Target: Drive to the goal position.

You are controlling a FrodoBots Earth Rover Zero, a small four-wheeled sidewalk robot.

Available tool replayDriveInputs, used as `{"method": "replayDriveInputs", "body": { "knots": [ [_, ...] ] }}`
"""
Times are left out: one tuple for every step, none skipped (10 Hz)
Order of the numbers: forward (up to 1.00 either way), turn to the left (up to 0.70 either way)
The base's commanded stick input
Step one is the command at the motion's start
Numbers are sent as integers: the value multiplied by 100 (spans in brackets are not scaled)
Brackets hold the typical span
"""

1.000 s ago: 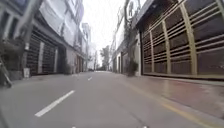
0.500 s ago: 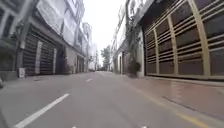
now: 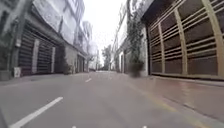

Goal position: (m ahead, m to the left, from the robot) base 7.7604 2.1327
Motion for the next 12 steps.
{"method": "replayDriveInputs", "body": {
  "knots": [
    [85,0],
    [85,0],
    [85,0],
    [85,0],
    [85,0],
    [85,0],
    [85,0],
    [85,0],
    [85,0],
    [85,0],
    [85,0],
    [85,0]
  ]
}}
